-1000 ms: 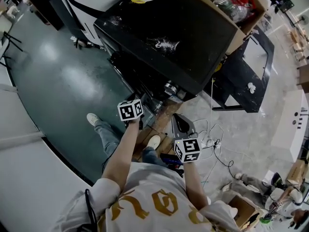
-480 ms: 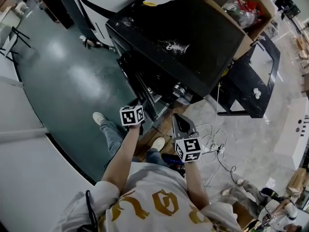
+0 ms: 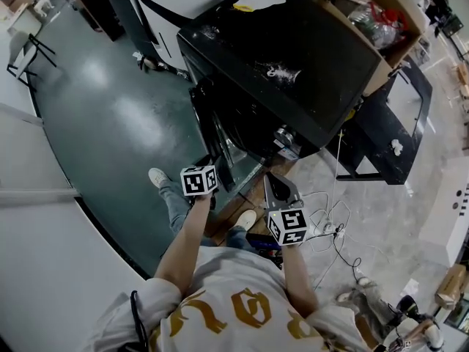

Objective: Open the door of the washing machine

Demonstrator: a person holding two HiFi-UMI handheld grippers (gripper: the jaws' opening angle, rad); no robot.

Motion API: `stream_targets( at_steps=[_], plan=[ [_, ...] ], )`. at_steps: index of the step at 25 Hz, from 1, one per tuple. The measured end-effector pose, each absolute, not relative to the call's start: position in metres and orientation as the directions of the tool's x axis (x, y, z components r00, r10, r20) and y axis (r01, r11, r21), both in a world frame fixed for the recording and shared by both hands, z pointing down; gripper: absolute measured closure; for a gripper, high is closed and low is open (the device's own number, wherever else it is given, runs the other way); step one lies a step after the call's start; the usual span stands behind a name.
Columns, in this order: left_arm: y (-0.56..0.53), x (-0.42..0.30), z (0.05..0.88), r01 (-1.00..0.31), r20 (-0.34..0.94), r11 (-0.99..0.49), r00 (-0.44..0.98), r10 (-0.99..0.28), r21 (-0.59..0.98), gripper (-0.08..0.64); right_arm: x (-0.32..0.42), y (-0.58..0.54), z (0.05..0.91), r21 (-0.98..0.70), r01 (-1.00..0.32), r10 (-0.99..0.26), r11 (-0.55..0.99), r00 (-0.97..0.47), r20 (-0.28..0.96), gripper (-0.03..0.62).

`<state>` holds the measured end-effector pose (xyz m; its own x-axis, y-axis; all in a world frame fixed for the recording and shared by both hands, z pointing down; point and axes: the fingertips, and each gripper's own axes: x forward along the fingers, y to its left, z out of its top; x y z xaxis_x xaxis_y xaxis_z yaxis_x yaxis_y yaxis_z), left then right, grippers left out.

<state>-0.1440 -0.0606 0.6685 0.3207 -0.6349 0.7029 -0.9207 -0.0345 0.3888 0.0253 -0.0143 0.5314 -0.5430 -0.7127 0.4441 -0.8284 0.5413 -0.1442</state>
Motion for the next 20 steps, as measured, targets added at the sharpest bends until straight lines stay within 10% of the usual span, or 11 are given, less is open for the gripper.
stream_targets(
  at_steps=[20],
  plan=[
    [-0.018, -0.243, 0.673, -0.946, 0.721, 0.074, 0.189, -0.667, 0.315, 0.425, -0.019, -0.015, 0.538, -0.137, -0.784, -0.662, 0.606, -0.592, 0.461, 0.571]
  ],
)
